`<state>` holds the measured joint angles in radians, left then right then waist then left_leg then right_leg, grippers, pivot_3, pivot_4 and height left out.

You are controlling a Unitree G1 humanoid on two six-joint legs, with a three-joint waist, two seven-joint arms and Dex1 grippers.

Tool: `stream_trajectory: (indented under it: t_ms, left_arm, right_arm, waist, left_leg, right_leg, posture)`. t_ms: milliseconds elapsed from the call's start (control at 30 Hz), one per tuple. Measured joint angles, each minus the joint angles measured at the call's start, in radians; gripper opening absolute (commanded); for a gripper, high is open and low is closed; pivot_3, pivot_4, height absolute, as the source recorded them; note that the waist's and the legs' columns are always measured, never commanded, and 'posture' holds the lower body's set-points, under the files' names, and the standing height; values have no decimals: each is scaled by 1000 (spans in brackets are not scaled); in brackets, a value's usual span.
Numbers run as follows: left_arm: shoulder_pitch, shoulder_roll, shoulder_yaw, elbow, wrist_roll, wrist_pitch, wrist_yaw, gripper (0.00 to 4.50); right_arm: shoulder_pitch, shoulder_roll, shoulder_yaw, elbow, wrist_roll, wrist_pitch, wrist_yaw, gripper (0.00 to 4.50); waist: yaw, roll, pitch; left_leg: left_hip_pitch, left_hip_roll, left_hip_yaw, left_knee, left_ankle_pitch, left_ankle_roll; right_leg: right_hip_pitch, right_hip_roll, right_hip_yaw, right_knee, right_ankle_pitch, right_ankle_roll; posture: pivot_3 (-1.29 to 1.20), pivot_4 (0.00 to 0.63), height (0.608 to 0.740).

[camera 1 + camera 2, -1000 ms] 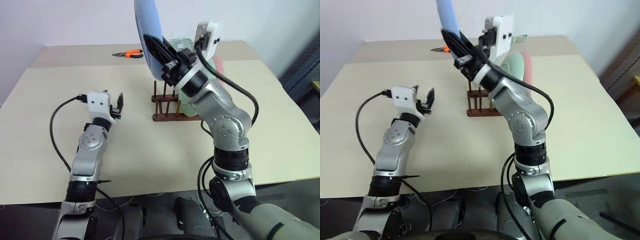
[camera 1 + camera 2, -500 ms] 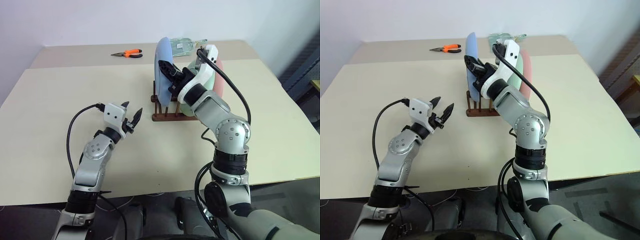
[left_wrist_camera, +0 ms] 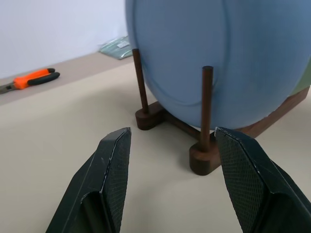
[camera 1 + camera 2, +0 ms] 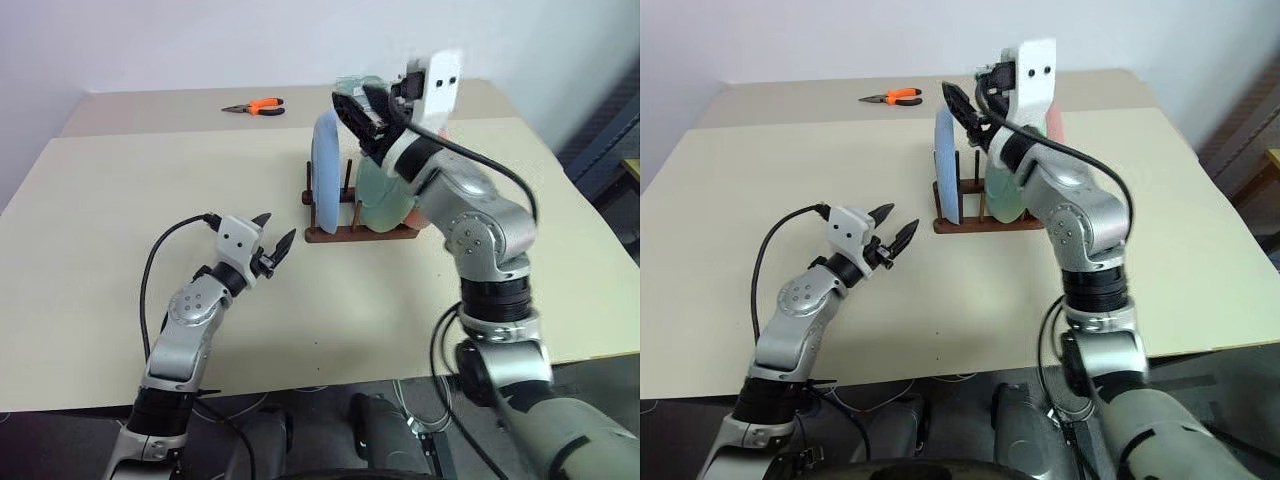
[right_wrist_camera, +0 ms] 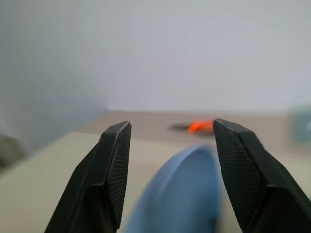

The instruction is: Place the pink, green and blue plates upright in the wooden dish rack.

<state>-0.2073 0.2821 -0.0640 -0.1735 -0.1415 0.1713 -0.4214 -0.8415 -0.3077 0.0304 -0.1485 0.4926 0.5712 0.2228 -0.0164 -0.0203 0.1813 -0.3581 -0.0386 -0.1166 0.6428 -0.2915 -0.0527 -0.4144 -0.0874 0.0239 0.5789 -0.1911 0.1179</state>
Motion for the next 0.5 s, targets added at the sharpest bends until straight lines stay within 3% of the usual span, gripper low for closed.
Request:
stream_trajectory:
  t_ms: [100,233,367,500]
  left_arm:
    - [1,0,-20,-3,2,2,-18,2825]
    - [-1,23,-72,-14,-2,23,-89,2825]
    - [-12,34,-119,-32,-32,60,-174,2825]
    - [-43,35,-159,-38,-47,87,-233,2825]
  right_arm:
    - [35,-116,-43,-101,10,-50,136,1935]
    - [196,-379,-176,-198,68,-8,321,73]
    - [427,-589,-258,-265,87,54,477,27]
    - [533,-634,-213,-321,21,61,496,27]
  waist:
    - [2,0,0]
    - [10,-1,0]
    - [5,1,1]
    - [-3,1,1]
  left_leg:
    - [0,0,0,0,0,1]
    - [-1,-1,0,3,-1,2]
    - [1,0,1,3,-2,4]
    - [2,1,3,3,-3,4]
  right_leg:
    - [2,0,0,-1,0,1]
    - [4,-1,0,-4,-3,-1]
    - [5,-2,0,-4,-5,1]
    - [4,-1,0,-2,-6,0]
  posture:
    - [0,150,740]
    - [0,150,740]
    - [0,150,740]
    - [0,150,740]
